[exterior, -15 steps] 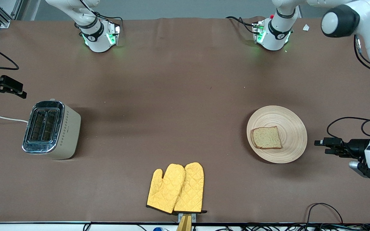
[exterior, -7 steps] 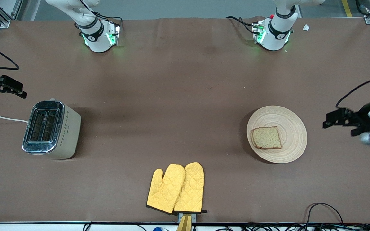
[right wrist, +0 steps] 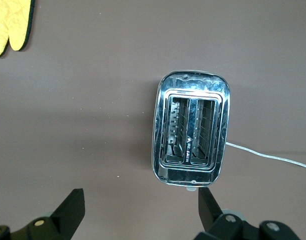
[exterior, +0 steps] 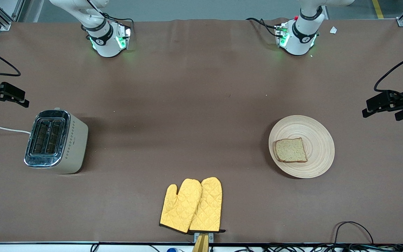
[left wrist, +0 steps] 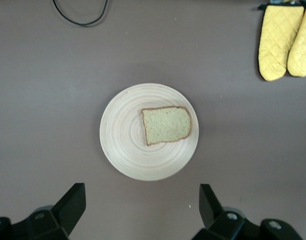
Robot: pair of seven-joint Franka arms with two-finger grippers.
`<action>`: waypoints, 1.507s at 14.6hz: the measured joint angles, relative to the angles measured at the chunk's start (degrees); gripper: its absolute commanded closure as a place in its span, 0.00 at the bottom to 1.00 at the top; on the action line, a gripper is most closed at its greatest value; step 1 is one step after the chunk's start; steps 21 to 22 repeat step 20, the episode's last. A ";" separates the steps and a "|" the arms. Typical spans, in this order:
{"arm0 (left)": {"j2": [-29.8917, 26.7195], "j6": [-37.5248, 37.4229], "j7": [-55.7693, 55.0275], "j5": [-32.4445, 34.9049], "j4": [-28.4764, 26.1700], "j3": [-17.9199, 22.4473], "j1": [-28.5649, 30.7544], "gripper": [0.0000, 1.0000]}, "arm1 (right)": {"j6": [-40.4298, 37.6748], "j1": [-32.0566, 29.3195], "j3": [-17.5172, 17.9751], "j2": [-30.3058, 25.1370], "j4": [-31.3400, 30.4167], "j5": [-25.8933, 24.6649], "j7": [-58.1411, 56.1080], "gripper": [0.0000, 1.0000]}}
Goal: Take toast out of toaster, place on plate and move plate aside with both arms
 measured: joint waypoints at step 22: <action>-15.54 8.24 -1.64 5.93 -21.71 -11.13 6.89 0.00 | 0.00 -0.01 0.00 0.00 0.00 0.00 0.00 0.00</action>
